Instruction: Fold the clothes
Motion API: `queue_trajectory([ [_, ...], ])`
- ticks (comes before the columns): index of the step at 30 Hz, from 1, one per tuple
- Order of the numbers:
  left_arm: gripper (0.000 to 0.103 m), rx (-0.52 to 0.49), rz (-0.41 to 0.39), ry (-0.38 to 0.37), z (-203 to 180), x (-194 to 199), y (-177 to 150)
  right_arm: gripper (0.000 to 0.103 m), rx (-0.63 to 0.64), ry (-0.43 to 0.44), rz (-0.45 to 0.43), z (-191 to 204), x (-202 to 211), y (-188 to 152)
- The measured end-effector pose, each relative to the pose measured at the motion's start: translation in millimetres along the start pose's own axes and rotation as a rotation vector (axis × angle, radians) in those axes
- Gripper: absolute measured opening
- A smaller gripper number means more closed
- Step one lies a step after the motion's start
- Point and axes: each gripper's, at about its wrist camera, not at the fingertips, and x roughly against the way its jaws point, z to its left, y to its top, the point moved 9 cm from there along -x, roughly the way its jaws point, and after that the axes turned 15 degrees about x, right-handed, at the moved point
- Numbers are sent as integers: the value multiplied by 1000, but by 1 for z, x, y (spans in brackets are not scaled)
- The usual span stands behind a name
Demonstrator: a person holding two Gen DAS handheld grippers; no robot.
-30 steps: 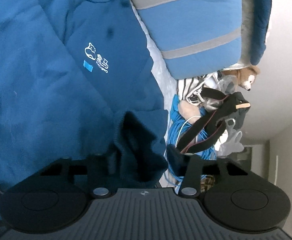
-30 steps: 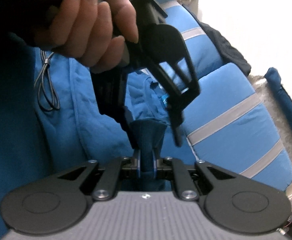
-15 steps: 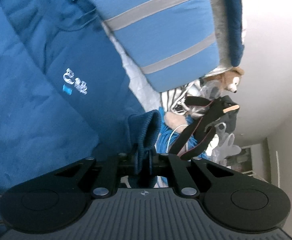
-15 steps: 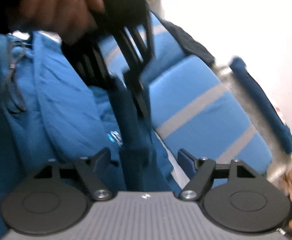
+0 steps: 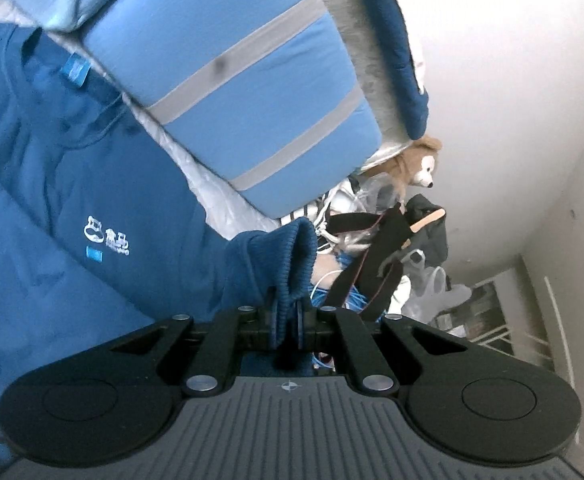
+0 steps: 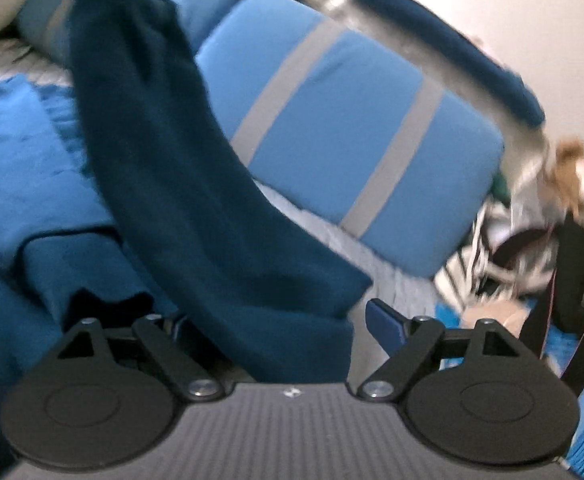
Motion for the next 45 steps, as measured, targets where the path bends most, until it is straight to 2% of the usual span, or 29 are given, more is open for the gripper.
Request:
queue_trajectory([
  [6, 8, -16, -9, 14, -8, 5, 6, 91, -137, 20, 41, -15, -15, -15],
  [10, 8, 4, -31, -41, -22, 14, 13, 91, -240, 32, 66, -27, -24, -24],
  [14, 8, -4, -69, -99, -44, 27, 24, 92, -398, 52, 83, -48, -29, -35],
  [20, 8, -13, -127, -150, -70, 42, 39, 99, -550, 112, 47, -69, -26, -33],
  [26, 8, -12, -170, -181, -90, 49, 51, 101, -482, 188, 15, -50, -27, -18],
  [35, 8, -8, -228, -214, -110, 61, 68, 102, -419, 257, 37, -1, -46, 3],
  [41, 8, 11, -274, -218, -106, 85, 85, 102, -365, 135, 115, -1, -65, -3],
  [45, 8, 37, -320, -226, -104, 104, 104, 102, -351, 97, 123, -9, -61, -11],
])
